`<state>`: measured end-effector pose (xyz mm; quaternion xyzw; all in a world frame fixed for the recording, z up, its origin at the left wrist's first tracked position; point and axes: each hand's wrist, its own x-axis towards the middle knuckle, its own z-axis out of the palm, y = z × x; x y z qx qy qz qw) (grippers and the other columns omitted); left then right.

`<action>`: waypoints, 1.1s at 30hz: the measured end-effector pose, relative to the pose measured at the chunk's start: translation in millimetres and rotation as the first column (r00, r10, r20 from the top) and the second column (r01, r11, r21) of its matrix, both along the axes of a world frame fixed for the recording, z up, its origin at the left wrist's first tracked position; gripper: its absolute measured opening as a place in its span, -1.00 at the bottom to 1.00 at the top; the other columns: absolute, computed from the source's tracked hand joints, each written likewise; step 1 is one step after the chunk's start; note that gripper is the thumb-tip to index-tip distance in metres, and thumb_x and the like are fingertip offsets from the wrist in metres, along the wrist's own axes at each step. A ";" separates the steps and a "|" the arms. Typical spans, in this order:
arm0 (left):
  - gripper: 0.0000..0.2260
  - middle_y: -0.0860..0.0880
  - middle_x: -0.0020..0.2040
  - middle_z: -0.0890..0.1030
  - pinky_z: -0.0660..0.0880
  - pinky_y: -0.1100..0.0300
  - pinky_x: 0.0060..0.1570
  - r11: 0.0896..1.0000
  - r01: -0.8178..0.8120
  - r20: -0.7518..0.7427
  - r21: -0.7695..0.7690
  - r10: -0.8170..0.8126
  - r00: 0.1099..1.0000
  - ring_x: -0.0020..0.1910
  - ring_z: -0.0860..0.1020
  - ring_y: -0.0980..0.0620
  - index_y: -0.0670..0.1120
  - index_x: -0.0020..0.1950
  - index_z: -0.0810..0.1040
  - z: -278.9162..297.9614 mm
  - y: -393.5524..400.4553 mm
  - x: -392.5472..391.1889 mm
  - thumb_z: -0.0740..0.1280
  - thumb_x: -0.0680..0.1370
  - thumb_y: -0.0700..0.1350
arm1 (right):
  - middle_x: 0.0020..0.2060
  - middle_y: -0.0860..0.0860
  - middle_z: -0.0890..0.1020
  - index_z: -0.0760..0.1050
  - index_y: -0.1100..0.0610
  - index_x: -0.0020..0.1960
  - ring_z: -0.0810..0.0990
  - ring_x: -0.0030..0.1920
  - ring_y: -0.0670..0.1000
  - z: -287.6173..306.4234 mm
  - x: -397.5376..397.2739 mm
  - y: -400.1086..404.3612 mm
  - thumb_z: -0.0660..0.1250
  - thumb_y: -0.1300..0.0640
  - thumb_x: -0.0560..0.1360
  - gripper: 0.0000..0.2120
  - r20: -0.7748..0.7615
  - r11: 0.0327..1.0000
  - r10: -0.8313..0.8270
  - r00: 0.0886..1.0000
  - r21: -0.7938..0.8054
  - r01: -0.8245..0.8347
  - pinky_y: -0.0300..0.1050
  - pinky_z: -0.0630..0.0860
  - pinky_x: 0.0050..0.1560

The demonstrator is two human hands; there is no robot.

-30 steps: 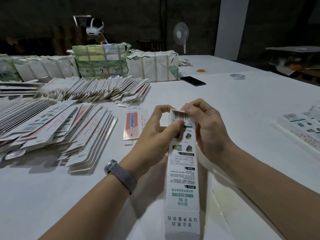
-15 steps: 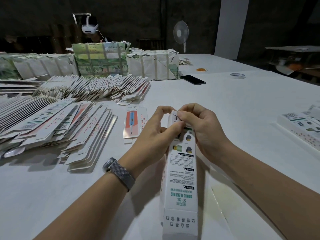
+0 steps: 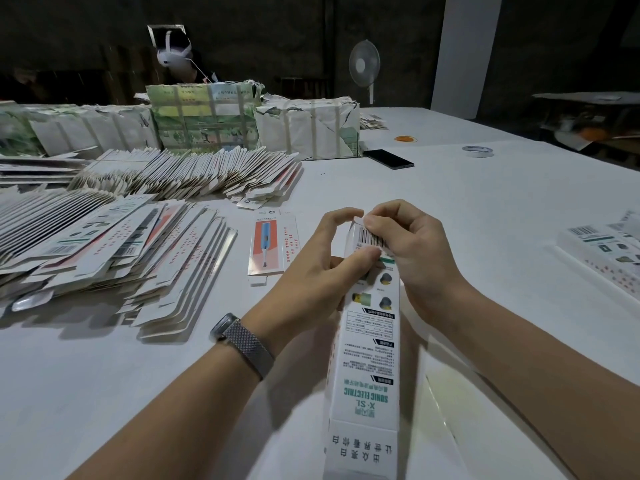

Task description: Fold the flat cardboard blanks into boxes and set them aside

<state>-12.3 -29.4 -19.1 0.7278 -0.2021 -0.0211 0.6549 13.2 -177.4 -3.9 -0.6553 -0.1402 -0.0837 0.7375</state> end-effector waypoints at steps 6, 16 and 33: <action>-0.47 -0.16 -0.11 0.74 0.61 0.03 -0.27 1.000 0.028 -0.032 -0.012 -0.028 0.999 -0.24 0.71 -0.12 0.28 0.40 0.29 -1.2 1.8 0.0 0.38 0.48 0.18 | -0.32 0.04 0.60 0.57 0.03 -0.30 0.57 -0.28 0.06 1.7 0.7 -2.3 0.34 0.27 0.55 -0.71 -0.035 1.000 0.016 0.999 -0.002 -0.016 -0.08 0.56 -0.26; -0.74 -0.17 0.00 0.73 0.62 0.01 -0.26 0.997 0.005 -0.024 -0.071 -0.007 1.000 -0.15 0.72 -0.20 0.22 0.22 0.37 2.2 1.3 -0.6 0.32 0.56 0.06 | -0.35 0.02 0.59 0.57 0.02 -0.27 0.54 -0.32 0.06 5.8 -0.4 -2.3 0.29 0.22 0.60 -0.71 -0.117 0.984 0.166 0.979 0.078 -0.157 -0.06 0.53 -0.27; -0.76 -0.14 -0.13 0.73 0.61 0.05 -0.32 0.979 -0.101 0.093 -0.177 0.119 0.989 -0.22 0.70 -0.10 0.14 0.20 0.39 2.2 2.6 2.1 0.32 0.56 0.06 | -0.19 0.07 0.63 0.47 0.00 0.12 0.63 -0.27 0.06 -5.3 0.8 -0.2 0.38 0.19 0.55 -0.80 -0.038 0.978 0.192 0.981 0.092 -0.188 -0.04 0.60 -0.23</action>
